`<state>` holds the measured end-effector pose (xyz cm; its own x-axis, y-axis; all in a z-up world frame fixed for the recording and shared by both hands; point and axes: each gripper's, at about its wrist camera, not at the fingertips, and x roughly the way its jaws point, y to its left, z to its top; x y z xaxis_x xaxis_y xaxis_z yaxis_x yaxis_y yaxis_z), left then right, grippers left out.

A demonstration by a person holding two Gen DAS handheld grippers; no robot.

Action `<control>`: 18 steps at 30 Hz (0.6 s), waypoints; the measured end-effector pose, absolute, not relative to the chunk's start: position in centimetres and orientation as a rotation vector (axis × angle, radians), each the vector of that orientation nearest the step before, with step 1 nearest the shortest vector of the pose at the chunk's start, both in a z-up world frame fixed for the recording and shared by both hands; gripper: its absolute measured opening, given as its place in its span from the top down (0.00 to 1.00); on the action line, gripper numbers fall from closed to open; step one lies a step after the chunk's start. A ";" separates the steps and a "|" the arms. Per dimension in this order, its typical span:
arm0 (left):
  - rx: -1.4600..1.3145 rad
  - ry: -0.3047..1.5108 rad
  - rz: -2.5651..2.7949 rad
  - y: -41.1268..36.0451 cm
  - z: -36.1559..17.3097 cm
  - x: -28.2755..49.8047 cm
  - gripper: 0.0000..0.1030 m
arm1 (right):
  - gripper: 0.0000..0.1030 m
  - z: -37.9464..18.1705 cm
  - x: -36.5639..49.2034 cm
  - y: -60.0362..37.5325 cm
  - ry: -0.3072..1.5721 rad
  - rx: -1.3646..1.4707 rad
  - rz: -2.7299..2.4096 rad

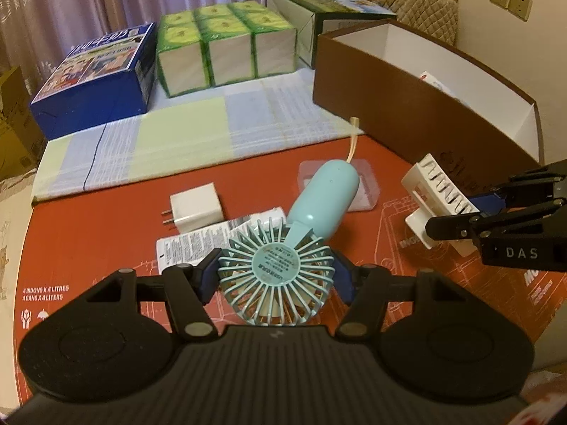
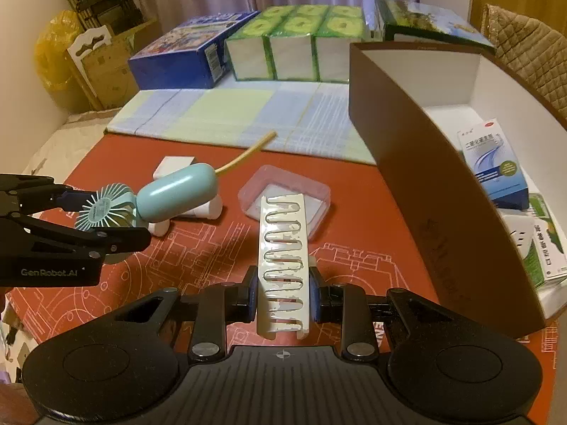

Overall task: Organize rigid objects
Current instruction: 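Lift the fan and white rack and carry both toward the brown box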

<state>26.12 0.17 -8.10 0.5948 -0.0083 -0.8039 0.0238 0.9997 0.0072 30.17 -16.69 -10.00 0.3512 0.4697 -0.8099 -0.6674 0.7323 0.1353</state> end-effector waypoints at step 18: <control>0.039 0.883 -0.069 -2.8 -5.6 27.8 0.42 | 0.76 -6.9 30.4 -18.7 0.909 -0.215 0.729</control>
